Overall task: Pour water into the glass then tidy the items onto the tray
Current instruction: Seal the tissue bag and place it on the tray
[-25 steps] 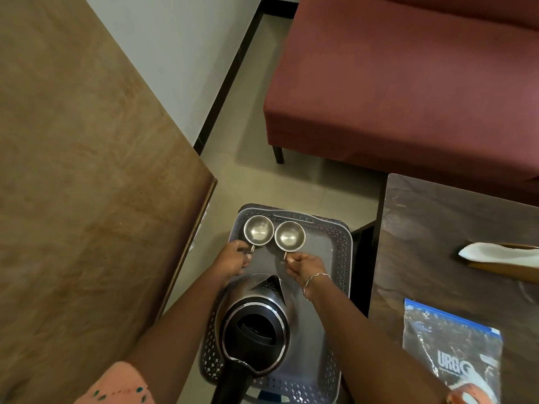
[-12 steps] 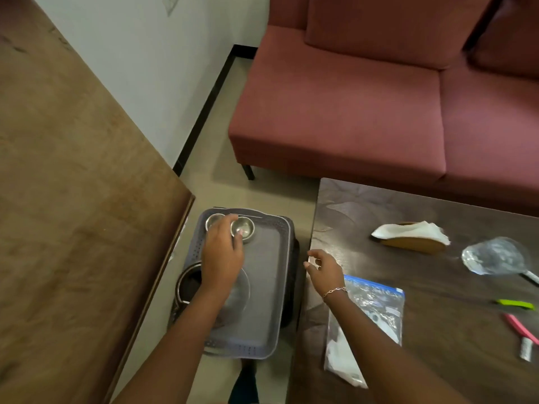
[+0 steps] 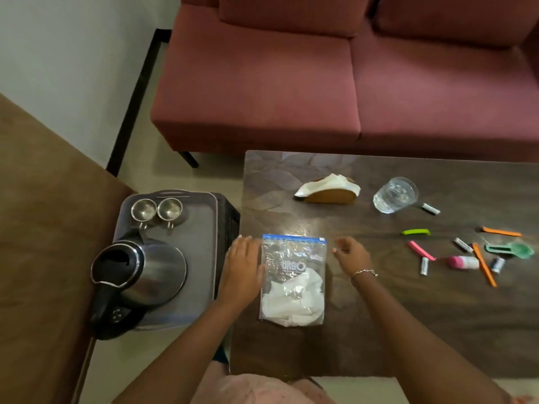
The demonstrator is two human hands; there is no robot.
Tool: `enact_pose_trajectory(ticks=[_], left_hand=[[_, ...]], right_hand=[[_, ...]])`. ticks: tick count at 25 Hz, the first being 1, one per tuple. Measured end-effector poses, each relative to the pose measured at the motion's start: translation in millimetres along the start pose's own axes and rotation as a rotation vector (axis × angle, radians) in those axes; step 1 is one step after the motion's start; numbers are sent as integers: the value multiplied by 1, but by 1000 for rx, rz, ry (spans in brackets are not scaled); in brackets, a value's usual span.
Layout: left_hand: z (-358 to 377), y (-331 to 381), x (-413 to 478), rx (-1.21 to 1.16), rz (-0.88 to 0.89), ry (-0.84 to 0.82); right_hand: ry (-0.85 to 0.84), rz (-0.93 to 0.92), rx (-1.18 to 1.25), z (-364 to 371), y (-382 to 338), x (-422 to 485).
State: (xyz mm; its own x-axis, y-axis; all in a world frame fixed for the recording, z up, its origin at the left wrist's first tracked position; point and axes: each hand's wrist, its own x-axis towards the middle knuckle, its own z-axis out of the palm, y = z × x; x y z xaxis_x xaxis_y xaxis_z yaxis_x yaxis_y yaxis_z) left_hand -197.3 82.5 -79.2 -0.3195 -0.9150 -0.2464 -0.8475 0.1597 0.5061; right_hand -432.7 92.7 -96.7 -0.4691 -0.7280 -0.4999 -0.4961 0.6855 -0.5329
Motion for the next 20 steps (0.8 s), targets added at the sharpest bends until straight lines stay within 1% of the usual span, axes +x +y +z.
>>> enact_pose_trajectory(ticks=[2, 5, 6, 7, 8, 10, 12, 14, 15, 16, 17, 20], left_hand=[[24, 0, -7, 88, -33, -170], [53, -4, -16, 150, -60, -445], [62, -5, -19, 143, -83, -505], [68, -5, -20, 114, -127, -531], [74, -4, -20, 64, -197, -517], [79, -5, -14, -102, -397, -410], [80, -7, -3, -378, -626, -329], [78, -7, 9, -673, -830, -304], [76, -7, 14, -784, -900, -310], [74, -6, 18, -854, -935, -329], [73, -6, 21, -876, -942, -339], [75, -9, 24, -804, -906, -307]], right_hand=[[-78, 112, 15, -3, 22, 2], [-217, 274, 109, 5, 48, -1], [-256, 329, 130, 10, 53, -4], [-293, 386, 157, 16, 58, -5], [-328, 416, 184, 22, 62, -7], [-356, 444, 249, 35, 71, -6], [-338, 469, 345, 44, 72, -7], [-308, 496, 465, 50, 69, -6], [-292, 506, 518, 52, 67, -5], [-279, 515, 568, 53, 65, -4], [-273, 520, 605, 54, 63, -3], [-283, 529, 617, 55, 58, -2]])
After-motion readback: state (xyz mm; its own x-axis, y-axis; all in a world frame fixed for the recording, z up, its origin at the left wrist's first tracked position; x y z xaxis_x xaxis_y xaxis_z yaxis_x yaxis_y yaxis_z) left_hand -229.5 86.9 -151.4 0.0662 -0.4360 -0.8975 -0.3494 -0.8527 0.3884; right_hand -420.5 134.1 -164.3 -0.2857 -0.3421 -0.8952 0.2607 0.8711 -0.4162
